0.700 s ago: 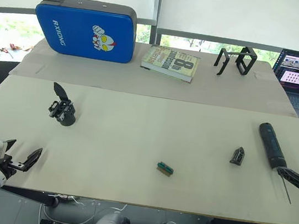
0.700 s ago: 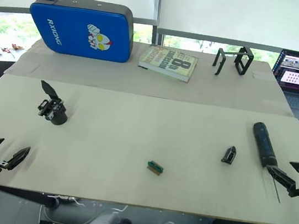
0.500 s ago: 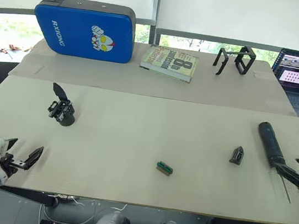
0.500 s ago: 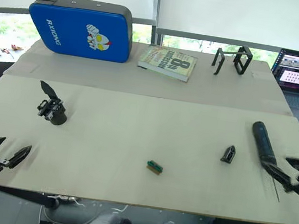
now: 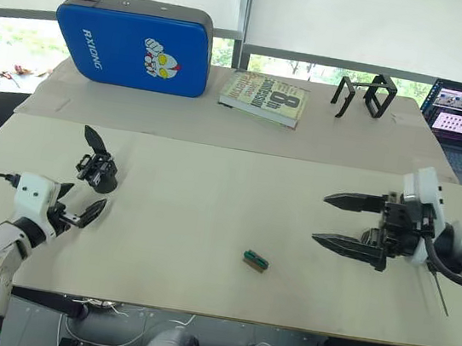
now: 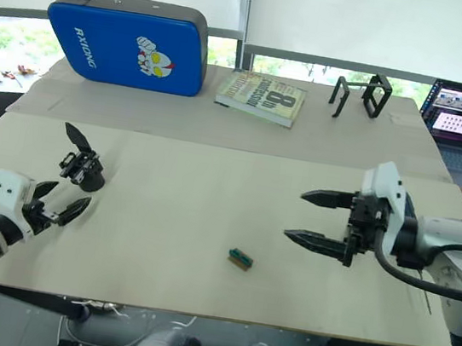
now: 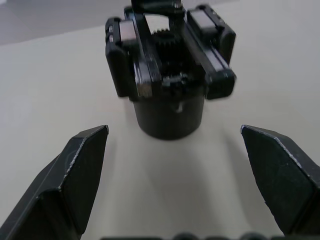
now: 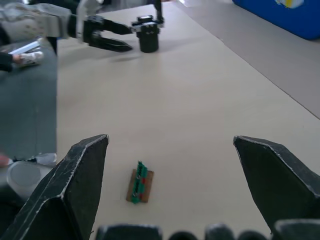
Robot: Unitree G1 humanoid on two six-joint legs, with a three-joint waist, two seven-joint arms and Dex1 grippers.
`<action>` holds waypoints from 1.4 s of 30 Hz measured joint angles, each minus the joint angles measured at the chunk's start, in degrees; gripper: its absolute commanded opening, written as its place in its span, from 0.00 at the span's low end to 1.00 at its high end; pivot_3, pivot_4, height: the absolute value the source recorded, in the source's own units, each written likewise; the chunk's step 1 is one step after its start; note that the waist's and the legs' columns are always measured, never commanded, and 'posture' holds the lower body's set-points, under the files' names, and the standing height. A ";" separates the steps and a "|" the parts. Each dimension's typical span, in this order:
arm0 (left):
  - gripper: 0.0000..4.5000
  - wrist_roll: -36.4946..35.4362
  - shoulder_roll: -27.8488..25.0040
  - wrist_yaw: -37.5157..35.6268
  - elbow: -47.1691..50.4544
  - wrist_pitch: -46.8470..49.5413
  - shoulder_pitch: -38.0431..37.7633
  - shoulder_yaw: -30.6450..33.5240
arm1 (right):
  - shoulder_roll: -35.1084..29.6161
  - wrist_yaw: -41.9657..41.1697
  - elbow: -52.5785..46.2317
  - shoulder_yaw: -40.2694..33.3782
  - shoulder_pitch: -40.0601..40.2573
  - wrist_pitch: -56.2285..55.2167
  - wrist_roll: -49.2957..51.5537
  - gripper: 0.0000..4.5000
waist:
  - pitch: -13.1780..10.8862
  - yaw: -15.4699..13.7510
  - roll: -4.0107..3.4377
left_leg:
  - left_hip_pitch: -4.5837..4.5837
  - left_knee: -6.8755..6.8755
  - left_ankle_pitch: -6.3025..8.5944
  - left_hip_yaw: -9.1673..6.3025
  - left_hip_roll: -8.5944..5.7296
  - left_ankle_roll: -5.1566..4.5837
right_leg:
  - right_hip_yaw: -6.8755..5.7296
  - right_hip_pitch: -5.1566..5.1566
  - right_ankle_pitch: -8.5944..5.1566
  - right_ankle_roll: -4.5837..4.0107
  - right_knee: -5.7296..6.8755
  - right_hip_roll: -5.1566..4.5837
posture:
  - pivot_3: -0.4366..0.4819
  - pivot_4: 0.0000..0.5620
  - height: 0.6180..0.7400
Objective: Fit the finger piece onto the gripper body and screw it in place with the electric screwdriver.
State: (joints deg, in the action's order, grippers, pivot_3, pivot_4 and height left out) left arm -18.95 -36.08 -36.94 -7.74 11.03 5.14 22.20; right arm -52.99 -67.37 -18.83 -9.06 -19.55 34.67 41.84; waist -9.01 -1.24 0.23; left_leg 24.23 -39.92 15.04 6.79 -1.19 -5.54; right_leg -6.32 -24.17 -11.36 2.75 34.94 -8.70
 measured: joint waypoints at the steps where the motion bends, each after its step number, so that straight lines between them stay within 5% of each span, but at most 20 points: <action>1: 1.00 0.37 0.00 0.08 -0.66 -0.38 0.83 -0.31 | 0.42 -0.21 -0.13 0.63 -0.25 -0.03 -0.01 0.98 | 0.01 0.00 0.01 | 0.03 0.01 0.00 0.00 -0.01 0.00 | 0.00 0.03 0.00 0.00 0.00 0.01 | 0.48 0.27 1.00; 14: 1.00 3.17 2.27 1.84 -12.48 -4.55 9.15 -4.47 | 6.04 0.85 -0.14 5.64 -3.54 -2.02 -2.55 0.98 | 0.02 0.44 0.04 | 0.06 -0.04 -0.04 0.11 -0.05 -0.04 | -0.03 0.14 0.00 0.01 0.04 0.09 | 0.48 0.27 1.00; 17: 0.81 3.98 3.11 2.65 -15.03 -6.99 10.39 -5.04 | 6.04 1.16 -0.08 5.72 -3.83 -2.03 -3.11 1.00 | 0.02 0.49 0.06 | 0.06 -0.04 -0.06 0.13 -0.05 -0.08 | -0.03 0.13 0.00 0.01 0.03 0.11 | 0.48 0.27 1.00; 20: 0.52 4.46 3.41 3.39 -16.04 -9.08 10.62 -5.07 | 6.04 1.15 0.40 5.73 -4.32 -2.33 -3.61 1.00 | 0.02 0.54 0.06 | 0.05 -0.04 -0.06 0.15 -0.03 -0.07 | -0.03 0.13 0.00 0.01 0.04 0.12 | 0.48 0.27 1.00; 25: 0.53 4.43 5.84 6.28 -9.72 -8.89 6.55 -5.00 | 6.05 1.22 0.43 5.72 -4.33 -2.70 -4.54 1.00 | 0.02 0.60 0.07 | 0.05 -0.04 -0.04 0.15 -0.05 -0.05 | -0.01 0.13 0.01 0.02 0.01 0.04 | 0.48 0.27 1.00; 33: 0.53 7.13 22.06 19.95 18.28 6.47 1.31 -17.94 | 7.66 2.68 -0.70 6.05 -2.45 -2.75 -4.59 1.00 | -0.12 -0.81 0.36 | 0.15 -0.28 -0.02 0.01 -0.08 -0.01 | -0.06 0.23 0.07 0.11 0.05 0.00 | 0.48 0.27 1.00; 42: 0.53 14.85 30.79 29.88 15.47 8.90 9.98 -25.52 | 8.75 4.12 -1.34 6.66 -2.26 -2.88 -5.82 1.00 | -0.13 -0.85 0.38 | 0.16 -0.26 -0.29 0.07 0.00 -0.49 | -0.02 0.18 0.07 0.08 0.03 0.17 | 0.48 0.27 1.00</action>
State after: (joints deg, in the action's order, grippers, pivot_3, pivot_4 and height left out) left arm -4.10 -5.29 -7.06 7.73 19.93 15.12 -3.32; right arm -44.24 -63.25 -20.17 -2.40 -21.81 31.79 36.02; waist -9.13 -2.09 0.61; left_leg 24.39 -40.17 14.75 6.86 -1.19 -6.04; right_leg -6.33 -23.99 -11.29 2.84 34.98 -8.53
